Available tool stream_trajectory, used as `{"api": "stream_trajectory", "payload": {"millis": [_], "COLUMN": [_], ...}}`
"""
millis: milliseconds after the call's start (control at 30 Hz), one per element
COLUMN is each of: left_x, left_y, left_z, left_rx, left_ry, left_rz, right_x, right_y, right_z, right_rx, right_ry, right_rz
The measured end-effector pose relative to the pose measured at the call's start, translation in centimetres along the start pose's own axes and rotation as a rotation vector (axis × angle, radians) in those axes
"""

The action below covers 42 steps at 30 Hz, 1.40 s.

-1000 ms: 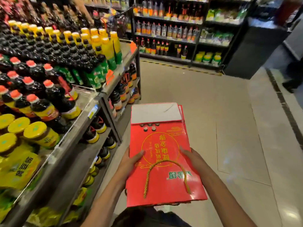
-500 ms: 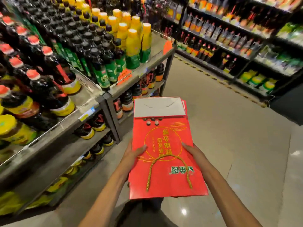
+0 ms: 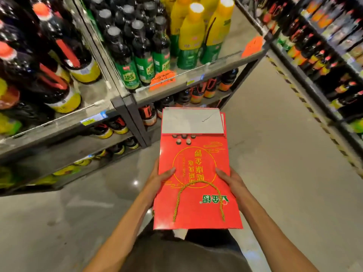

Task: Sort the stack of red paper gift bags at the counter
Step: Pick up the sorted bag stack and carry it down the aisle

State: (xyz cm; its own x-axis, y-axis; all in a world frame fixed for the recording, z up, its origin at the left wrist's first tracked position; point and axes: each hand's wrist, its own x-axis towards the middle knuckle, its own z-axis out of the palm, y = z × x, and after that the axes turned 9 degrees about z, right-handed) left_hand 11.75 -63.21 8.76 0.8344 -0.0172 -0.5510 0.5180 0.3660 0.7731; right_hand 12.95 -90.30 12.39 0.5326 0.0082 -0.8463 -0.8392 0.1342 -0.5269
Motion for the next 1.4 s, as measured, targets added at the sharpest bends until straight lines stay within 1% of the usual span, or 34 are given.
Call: {"api": "stream_trajectory", "payload": {"millis": [100,233,300,467,633,767,933,1067,1167,1267,1400], "left_x": [1.7,3.5,4.6,7.8,11.7,15.8,22.9,29.6,34.4,39.1,45.2], "left_y": [-1.7,-4.3,-5.8,-10.3,-15.8,-20.3,-26.8,-31.3,-33.0,-34.0,-35.2], "left_z": [1.0,3.0,3.9,4.8,3.2,0.8,-2.6,-5.3,-7.2,-9.1,-12.1], "left_rx": [-0.026,-0.027,-0.083,-0.197,-0.284,-0.29,-0.284,-0.253,-0.227,-0.216,-0.218], "left_ry": [0.131,0.26,0.325,0.397,0.479,0.49,0.493,0.493,0.481,0.402,0.427], "left_rz": [-0.051,-0.071,-0.111,-0.158,-0.211,-0.205,-0.162,-0.076,-0.034,0.047,0.103], "right_x": [4.4,10.0,12.5,18.7,26.0,32.4,41.4,49.3,55.2,60.0,65.8], "right_y": [-1.9,-4.2,-4.6,-4.6,-1.9,1.1,4.1,6.1,7.0,6.8,5.9], "right_z": [-1.5,-3.7,-4.5,-5.7,-5.8,-5.5,-4.9,-4.3,-3.8,-2.3,-0.2], "right_rx": [-0.093,-0.184,-0.229,-0.334,-0.396,-0.419,-0.47,-0.473,-0.435,-0.421,-0.46], "right_ry": [-0.077,-0.161,-0.199,-0.202,-0.193,-0.197,-0.212,-0.244,-0.249,-0.275,-0.373], "right_rz": [0.081,0.2,0.236,0.303,0.335,0.345,0.278,0.212,0.184,0.15,0.046]}}
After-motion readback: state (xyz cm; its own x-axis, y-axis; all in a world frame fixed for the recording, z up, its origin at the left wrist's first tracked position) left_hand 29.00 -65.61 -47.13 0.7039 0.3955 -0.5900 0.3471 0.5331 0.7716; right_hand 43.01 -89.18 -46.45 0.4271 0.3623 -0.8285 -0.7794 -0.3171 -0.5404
